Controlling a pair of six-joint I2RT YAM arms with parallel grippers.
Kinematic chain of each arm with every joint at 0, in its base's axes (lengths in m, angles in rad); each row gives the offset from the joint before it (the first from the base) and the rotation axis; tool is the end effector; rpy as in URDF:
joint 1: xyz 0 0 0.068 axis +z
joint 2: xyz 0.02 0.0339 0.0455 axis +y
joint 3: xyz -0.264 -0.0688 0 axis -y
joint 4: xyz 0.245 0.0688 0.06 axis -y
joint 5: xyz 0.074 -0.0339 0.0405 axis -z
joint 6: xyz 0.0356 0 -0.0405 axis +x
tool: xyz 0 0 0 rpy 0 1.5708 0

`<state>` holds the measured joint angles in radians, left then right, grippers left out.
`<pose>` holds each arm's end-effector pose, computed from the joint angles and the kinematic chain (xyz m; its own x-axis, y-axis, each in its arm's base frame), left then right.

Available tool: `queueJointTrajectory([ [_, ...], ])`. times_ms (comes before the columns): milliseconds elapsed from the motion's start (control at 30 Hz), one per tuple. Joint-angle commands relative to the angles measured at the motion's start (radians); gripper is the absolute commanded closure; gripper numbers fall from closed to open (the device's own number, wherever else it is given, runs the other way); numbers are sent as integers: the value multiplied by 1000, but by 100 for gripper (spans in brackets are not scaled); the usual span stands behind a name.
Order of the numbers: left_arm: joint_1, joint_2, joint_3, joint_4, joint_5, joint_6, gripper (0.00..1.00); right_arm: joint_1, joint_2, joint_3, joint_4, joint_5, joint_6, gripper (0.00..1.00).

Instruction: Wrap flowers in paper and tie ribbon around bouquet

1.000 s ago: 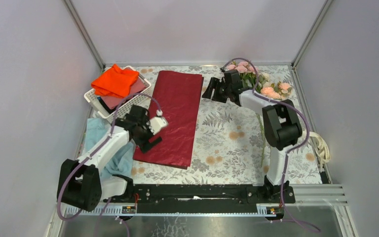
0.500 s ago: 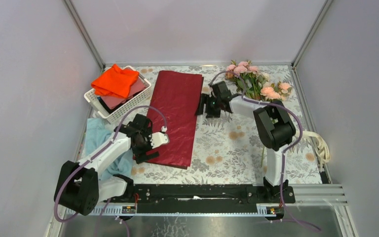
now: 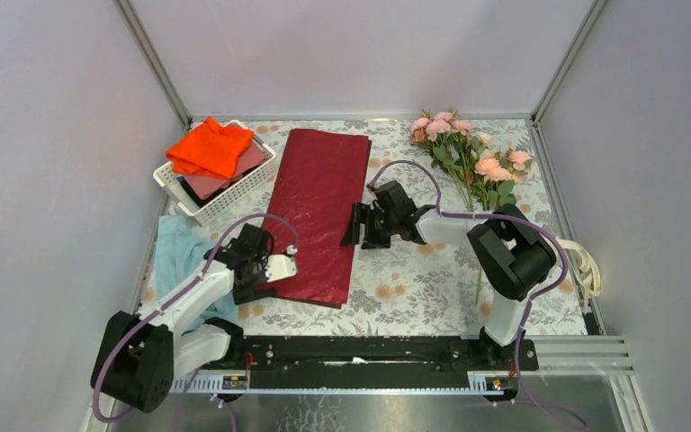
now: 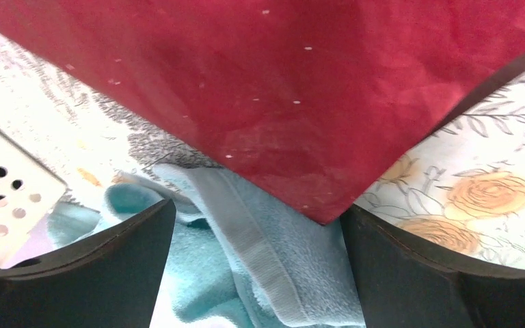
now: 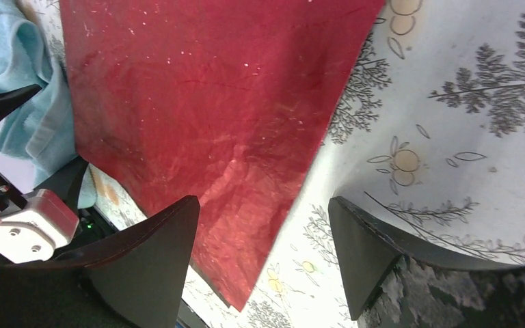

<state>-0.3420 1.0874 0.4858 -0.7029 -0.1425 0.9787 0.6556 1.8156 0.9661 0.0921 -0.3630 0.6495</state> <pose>0.1543 -0.0496 0.1527 -0.2610 0.9648 -0.0332 0.9198 0.2590 0.2948 0.2846 0.2348 0.1516 -0.9021 0.0195 -0.4311 -0.2874 0.7182 0.6337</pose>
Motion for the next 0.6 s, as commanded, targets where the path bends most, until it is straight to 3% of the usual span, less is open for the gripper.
queueJointTrajectory([
  [0,-6,-15,-52,183,-27,0,1,33,38,-21,35,-12,58,21],
  [100,-6,-24,-30,215,0,-48,4,33,38,-18,37,-12,59,21],
  [167,-6,-31,-11,215,47,-79,14,35,32,-18,32,-10,58,21],
  [333,-6,-34,12,224,168,-129,53,32,-7,-6,-26,24,33,18],
  [467,-6,-32,1,308,190,-179,95,22,-79,-4,-108,68,6,16],
  [567,-6,-33,3,348,181,-217,100,19,-145,-30,-160,96,-2,14],
])
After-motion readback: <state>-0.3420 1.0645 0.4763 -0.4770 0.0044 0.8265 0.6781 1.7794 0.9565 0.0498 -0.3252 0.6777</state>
